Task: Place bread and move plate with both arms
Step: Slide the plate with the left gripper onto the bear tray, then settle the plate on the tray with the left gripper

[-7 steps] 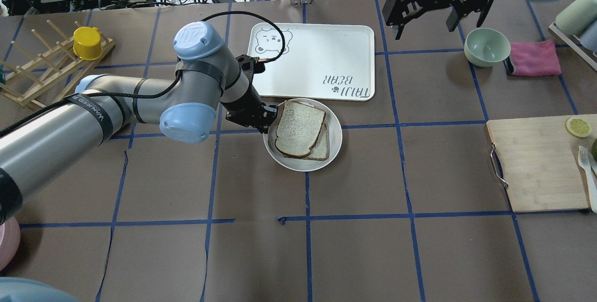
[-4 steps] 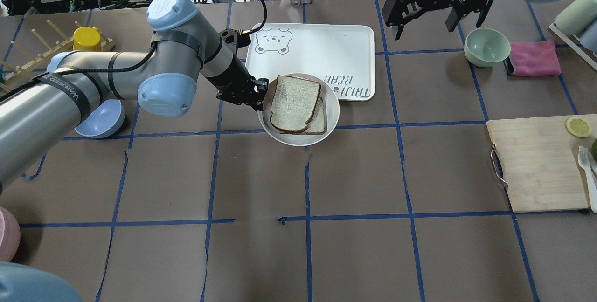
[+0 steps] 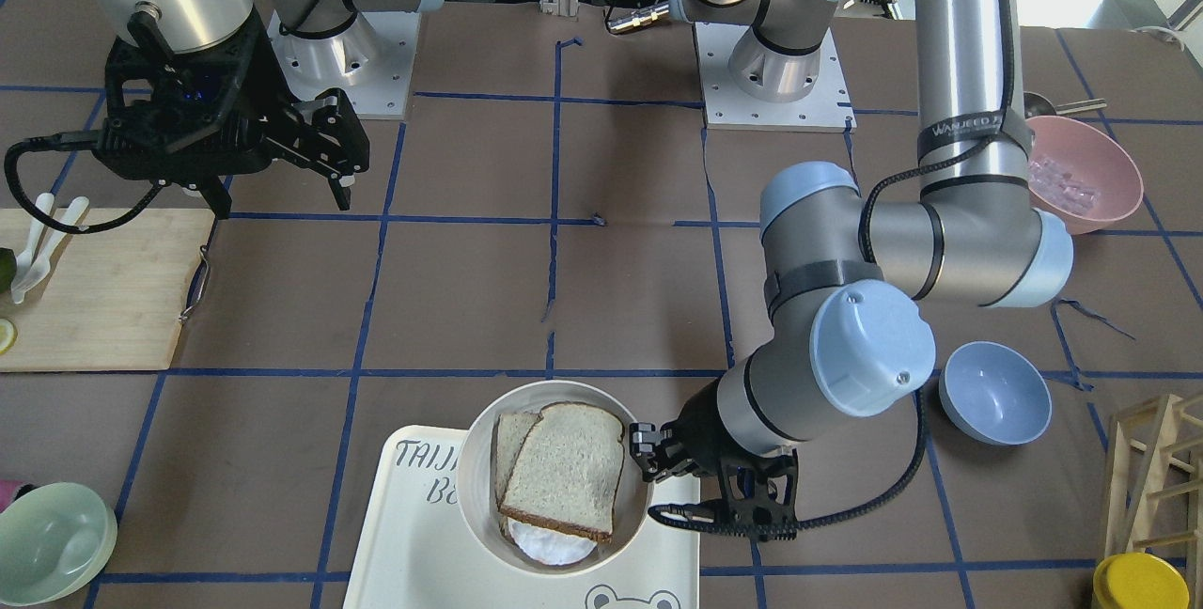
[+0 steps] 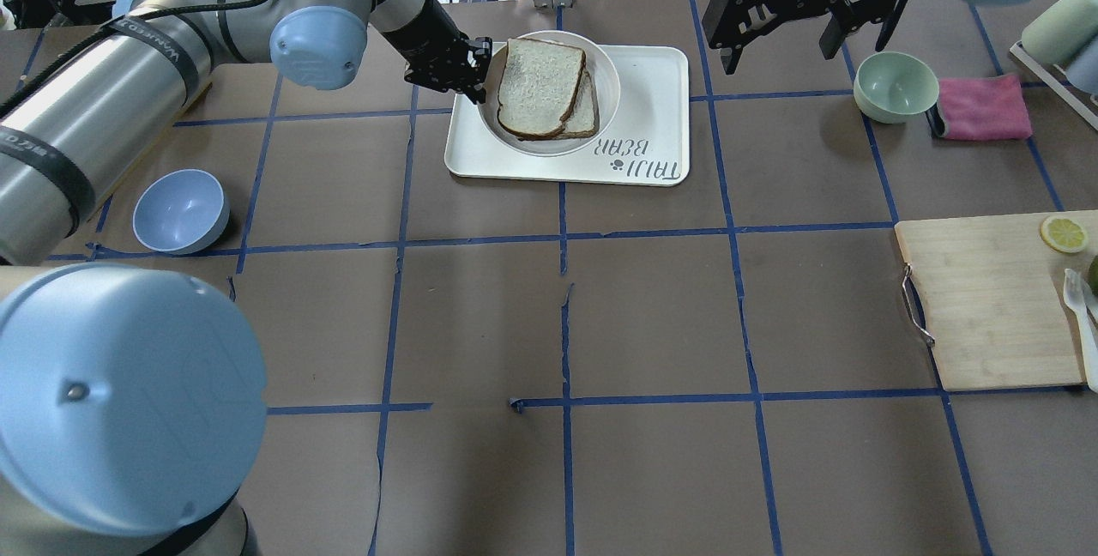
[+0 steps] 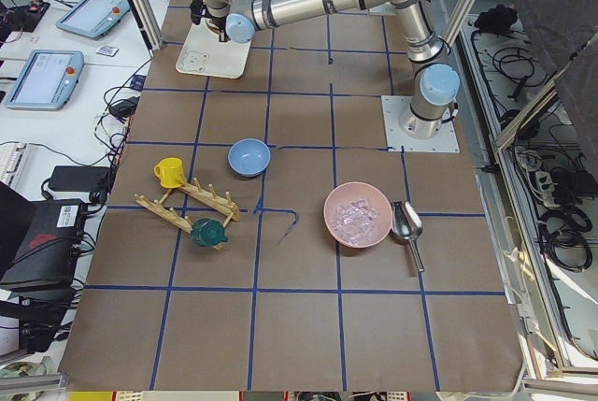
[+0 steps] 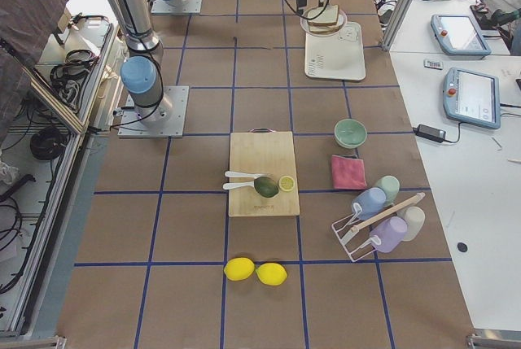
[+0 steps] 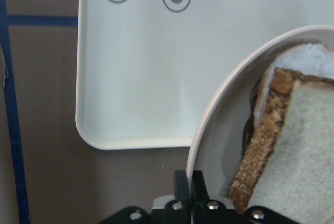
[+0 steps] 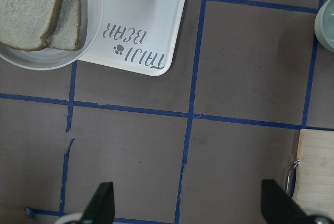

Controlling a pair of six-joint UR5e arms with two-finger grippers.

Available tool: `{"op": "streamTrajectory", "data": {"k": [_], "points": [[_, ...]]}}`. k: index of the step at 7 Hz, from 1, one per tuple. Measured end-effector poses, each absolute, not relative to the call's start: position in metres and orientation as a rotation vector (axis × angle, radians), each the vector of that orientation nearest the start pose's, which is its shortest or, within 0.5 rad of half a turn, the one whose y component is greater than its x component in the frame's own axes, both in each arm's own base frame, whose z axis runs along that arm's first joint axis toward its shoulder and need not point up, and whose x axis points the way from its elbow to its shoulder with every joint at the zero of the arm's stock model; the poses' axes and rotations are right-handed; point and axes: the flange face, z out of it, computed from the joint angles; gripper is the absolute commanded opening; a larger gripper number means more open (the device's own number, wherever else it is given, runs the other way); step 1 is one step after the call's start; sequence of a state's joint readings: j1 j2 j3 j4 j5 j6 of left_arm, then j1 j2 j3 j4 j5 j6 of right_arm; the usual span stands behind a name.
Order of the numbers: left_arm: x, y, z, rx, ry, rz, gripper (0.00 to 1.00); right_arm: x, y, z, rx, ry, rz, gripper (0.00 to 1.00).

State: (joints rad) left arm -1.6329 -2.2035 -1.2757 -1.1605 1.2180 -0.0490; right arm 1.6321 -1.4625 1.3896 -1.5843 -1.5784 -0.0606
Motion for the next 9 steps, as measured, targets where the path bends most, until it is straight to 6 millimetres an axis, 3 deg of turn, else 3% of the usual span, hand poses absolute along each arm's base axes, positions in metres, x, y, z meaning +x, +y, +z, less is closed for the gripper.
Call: {"op": "streamTrajectory", "data": {"k": [2, 4, 5, 6, 9], "points": [[-0.219, -0.760, 0.255, 0.003, 3.539, -0.089, 0.00, 0.166, -0.536, 0.523, -0.191, 3.140, -0.136, 1.00], [-0.221, -0.777, 0.219, -0.028, 3.544, -0.046, 0.00, 0.166, -0.536, 0.523, -0.190, 3.140, -0.137, 1.00], [-0.221, -0.779, 0.211, -0.038, 3.543, -0.032, 0.25, 0.166, -0.536, 0.523, -0.190, 3.141, -0.137, 1.00], [-0.222, -0.779, 0.205, -0.044, 3.543, -0.024, 0.99, 0.166, -0.536, 0.523, -0.190, 3.141, -0.138, 1.00], [-0.221, -0.777, 0.227, -0.106, 3.521, -0.054, 1.00, 0.165, -0.536, 0.522, -0.190, 3.143, -0.134, 1.00]]}}
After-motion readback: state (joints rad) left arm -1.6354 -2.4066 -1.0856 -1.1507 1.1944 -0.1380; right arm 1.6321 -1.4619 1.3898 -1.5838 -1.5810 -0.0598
